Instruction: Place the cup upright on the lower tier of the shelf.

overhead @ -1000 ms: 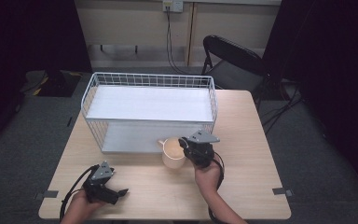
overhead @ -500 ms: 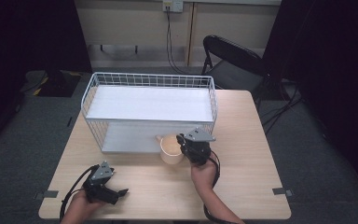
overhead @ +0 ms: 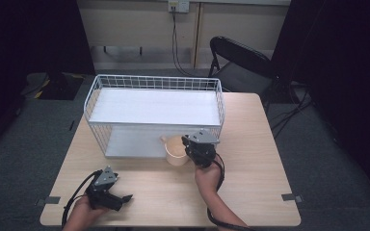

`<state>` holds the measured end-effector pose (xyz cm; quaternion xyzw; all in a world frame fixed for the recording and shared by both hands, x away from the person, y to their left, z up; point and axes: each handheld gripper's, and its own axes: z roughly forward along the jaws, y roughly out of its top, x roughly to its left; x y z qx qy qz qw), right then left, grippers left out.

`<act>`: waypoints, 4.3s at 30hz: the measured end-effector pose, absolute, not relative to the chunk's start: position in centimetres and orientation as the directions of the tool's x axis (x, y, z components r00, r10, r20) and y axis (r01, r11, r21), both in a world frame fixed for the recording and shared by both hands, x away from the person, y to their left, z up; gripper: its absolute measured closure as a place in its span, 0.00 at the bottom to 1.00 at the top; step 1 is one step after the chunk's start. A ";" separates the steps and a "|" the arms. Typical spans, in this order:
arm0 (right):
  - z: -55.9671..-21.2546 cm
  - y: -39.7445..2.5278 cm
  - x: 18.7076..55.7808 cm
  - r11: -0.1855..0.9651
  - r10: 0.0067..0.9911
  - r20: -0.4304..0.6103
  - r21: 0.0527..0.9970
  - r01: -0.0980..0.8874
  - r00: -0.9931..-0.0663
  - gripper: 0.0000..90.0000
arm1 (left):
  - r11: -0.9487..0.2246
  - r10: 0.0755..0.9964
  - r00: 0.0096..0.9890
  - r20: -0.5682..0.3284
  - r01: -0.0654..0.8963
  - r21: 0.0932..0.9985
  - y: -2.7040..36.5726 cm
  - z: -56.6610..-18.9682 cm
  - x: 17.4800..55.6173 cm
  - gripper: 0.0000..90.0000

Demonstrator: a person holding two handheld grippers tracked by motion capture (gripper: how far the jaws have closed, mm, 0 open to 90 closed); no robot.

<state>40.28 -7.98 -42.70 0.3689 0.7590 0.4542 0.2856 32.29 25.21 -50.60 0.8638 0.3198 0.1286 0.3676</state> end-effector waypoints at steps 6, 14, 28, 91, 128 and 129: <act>-42.8 -7.7 40.8 0.318 0.829 -0.111 0.900 0.298 -0.548 0.91 | -0.526 0.647 0.763 -0.013 0.458 0.717 25.2 -50.6 32.3 0.01; -43.4 -7.3 41.1 0.324 0.838 -0.129 0.900 0.292 -0.531 0.90 | -0.525 0.646 0.763 -0.013 0.457 0.718 25.2 -50.6 32.3 0.01; -44.0 -7.7 41.6 0.317 0.856 -0.132 0.898 0.305 -0.500 0.90 | -0.525 0.647 0.762 -0.014 0.458 0.717 25.2 -50.6 32.3 0.01; -44.2 -8.4 38.5 0.273 0.799 0.028 0.873 0.403 -0.601 0.15 | -0.525 0.647 0.763 -0.013 0.457 0.718 25.2 -50.6 32.3 0.01; -45.1 -7.8 39.0 0.288 0.830 -0.001 0.858 0.426 -0.558 0.26 | -0.525 0.647 0.763 -0.013 0.458 0.717 25.2 -50.6 32.3 0.01; -45.1 -7.8 39.1 0.291 0.831 -0.005 0.856 0.427 -0.556 0.27 | -0.525 0.647 0.762 -0.013 0.458 0.717 25.2 -50.6 32.3 0.01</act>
